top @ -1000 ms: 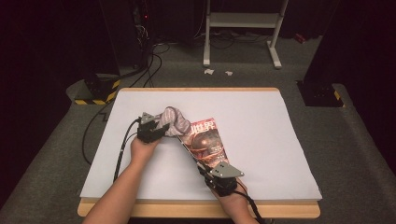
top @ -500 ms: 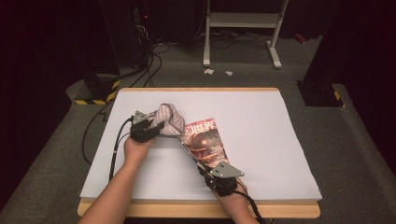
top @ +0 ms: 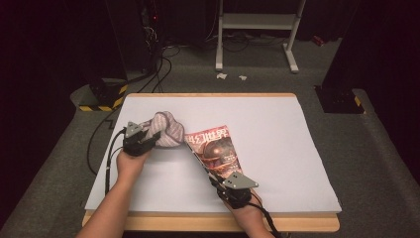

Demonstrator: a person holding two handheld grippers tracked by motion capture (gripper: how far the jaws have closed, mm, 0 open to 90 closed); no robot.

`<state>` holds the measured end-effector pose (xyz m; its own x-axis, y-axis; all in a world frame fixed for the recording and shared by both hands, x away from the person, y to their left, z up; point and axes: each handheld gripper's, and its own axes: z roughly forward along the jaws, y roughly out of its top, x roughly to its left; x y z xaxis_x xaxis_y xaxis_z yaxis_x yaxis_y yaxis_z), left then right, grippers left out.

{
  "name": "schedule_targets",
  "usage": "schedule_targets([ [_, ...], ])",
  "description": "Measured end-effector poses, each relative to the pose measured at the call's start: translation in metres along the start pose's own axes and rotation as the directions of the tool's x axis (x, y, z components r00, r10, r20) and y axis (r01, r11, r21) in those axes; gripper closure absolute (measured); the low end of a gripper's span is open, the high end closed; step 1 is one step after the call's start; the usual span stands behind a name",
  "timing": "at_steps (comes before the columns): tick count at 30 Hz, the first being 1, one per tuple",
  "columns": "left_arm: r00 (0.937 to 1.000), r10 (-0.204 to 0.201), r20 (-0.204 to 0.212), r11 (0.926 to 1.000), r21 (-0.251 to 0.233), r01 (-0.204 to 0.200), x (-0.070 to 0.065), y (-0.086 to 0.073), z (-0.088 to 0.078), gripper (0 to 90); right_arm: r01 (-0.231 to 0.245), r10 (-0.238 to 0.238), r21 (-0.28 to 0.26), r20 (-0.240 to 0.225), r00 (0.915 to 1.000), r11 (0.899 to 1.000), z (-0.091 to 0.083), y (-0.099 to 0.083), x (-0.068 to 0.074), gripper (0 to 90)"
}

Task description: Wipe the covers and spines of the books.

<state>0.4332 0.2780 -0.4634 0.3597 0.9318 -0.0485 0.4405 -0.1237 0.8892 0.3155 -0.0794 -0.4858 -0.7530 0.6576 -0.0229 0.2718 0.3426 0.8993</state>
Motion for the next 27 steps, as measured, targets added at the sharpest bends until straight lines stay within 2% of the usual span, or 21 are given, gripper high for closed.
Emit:
schedule_targets([
  [3,0.9996,-0.015,-0.024,0.9999,0.000,0.015,0.010,-0.004,-0.006,60.2,-0.001,0.001,0.000,0.001,1.0000,1.000,0.000,0.000,0.000,81.4],
  [8,0.9984,-0.013,-0.055,0.9985,0.052,0.016,0.019,-0.017,-0.006,59.6,0.000,0.000,0.001,0.000,1.0000,1.000,0.000,0.000,0.000,81.2],
  [9,0.9984,-0.013,-0.055,0.9985,0.052,0.016,0.019,-0.017,-0.006,59.3,0.001,-0.001,0.001,0.000,1.0000,1.000,0.000,0.000,0.000,81.1],
  [13,0.9974,-0.038,-0.061,0.9914,0.122,0.046,0.027,-0.036,0.003,57.7,0.000,0.000,0.002,0.001,1.0000,1.000,0.000,0.000,0.001,81.0],
  [15,0.9974,-0.048,-0.054,0.9908,0.124,0.054,0.029,-0.041,0.004,56.7,0.000,0.000,0.002,0.001,1.0000,1.000,0.000,0.000,0.001,81.0],
  [16,0.9963,-0.072,-0.048,0.9914,0.107,0.076,0.030,-0.043,0.002,53.1,0.000,0.000,0.002,0.001,1.0000,1.000,0.001,0.000,0.001,80.9],
  [18,0.9948,-0.093,-0.041,0.9902,0.101,0.096,0.031,-0.041,0.000,46.2,0.000,0.000,0.003,0.000,1.0000,1.000,0.001,0.000,0.001,80.8],
  [20,0.9957,-0.080,-0.047,0.9922,0.092,0.084,0.029,-0.037,-0.004,39.8,0.001,-0.001,0.003,0.000,1.0000,1.000,0.001,0.000,0.001,80.8],
  [25,0.9971,-0.071,-0.029,0.9964,0.044,0.072,0.023,-0.023,-0.017,30.0,0.002,-0.002,0.002,-0.001,1.0000,1.000,0.001,0.000,0.001,80.8],
  [27,0.9977,-0.062,-0.027,0.9980,0.015,0.062,0.021,-0.021,-0.022,29.9,0.003,-0.003,0.002,-0.001,1.0000,1.000,0.001,0.000,0.001,80.6],
])
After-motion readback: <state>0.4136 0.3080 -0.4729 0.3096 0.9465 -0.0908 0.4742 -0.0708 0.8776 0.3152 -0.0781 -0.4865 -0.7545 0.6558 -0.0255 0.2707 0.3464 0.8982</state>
